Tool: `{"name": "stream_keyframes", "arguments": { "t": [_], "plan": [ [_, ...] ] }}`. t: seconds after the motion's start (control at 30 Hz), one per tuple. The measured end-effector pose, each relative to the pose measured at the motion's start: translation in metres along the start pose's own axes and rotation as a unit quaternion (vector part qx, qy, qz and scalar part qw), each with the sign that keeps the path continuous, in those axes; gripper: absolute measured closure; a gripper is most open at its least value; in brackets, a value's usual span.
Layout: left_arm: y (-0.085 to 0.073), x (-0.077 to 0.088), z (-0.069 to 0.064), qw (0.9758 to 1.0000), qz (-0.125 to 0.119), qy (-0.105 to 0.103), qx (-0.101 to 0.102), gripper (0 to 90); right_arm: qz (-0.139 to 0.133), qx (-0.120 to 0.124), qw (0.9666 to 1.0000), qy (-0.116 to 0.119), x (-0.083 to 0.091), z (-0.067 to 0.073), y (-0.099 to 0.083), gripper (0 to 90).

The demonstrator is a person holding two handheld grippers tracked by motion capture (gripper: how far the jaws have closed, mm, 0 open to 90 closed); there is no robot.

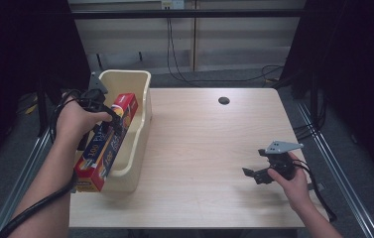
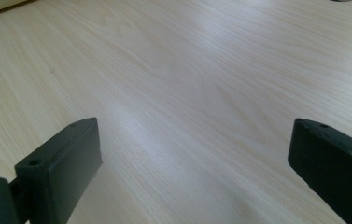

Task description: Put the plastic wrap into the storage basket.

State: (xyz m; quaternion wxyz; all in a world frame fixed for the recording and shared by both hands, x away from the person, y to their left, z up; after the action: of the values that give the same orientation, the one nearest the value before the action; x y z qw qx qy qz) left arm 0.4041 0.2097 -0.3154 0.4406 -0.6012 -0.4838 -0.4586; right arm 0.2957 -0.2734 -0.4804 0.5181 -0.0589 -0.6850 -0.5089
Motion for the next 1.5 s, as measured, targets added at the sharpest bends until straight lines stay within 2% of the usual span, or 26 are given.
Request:
{"name": "stream_keyframes", "arguments": {
  "t": [0.13,0.17,0.3,0.57,0.73,0.93,1.1,1.17,1.27,1.3,1.37,1.5],
  "plan": [
    [0.002,-0.006,0.002,1.0000,0.007,-0.001,-0.002,40.3,0.001,0.000,1.0000,-0.001,0.000,0.000,0.000,2.7],
    [0.002,-0.008,0.002,1.0000,0.009,-0.003,0.003,40.3,0.001,0.000,1.0000,0.000,0.000,0.000,0.000,2.7],
    [0.005,-0.014,0.003,0.9999,0.011,0.002,0.003,40.3,0.002,0.000,1.0000,0.000,0.000,0.000,0.000,2.7],
    [0.009,-0.021,0.002,0.9998,0.020,0.007,0.000,40.2,0.002,0.000,1.0000,0.001,0.000,0.000,0.000,2.7],
    [0.010,-0.024,0.002,0.9997,0.023,0.007,0.008,40.1,0.002,0.002,1.0000,-0.003,-0.001,0.000,0.000,2.7],
    [0.013,-0.032,0.001,0.9996,0.028,0.009,0.002,40.0,0.002,0.003,1.0000,-0.002,-0.001,0.000,0.000,2.7],
    [0.015,-0.036,0.000,0.9994,0.033,0.011,0.008,39.9,0.002,0.003,1.0000,-0.001,-0.001,0.000,0.000,2.8],
    [0.016,-0.037,0.000,0.9993,0.036,0.005,0.007,39.9,0.003,0.002,1.0000,-0.001,-0.001,0.000,0.000,2.7],
    [0.018,-0.042,0.000,0.9991,0.040,0.010,0.012,39.9,0.003,0.002,1.0000,0.002,-0.001,0.000,0.000,2.8],
    [0.019,-0.044,0.001,0.9988,0.047,0.010,0.004,39.9,0.004,0.002,1.0000,0.002,-0.001,0.000,0.000,2.7],
    [0.019,-0.045,0.000,0.9989,0.045,0.007,0.009,39.8,0.003,0.003,1.0000,-0.002,-0.001,0.000,0.000,2.7],
    [0.020,-0.047,0.000,0.9987,0.051,0.009,0.004,39.8,0.005,0.003,1.0000,0.002,-0.001,0.000,0.000,2.8]
  ]
}}
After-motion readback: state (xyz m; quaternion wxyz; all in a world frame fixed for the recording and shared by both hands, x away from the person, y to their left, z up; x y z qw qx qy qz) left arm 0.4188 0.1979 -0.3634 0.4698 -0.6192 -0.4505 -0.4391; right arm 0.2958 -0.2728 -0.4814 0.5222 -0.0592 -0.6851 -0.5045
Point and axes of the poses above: each handheld gripper's, and its own axes: x roughly backward along the jaws, y roughly out of its top, z roughly to its left, the point moved 2 cm from there along -x, roughly forward along the jaws, and after that the axes turned 13 degrees about z, right-handed, at the moved point
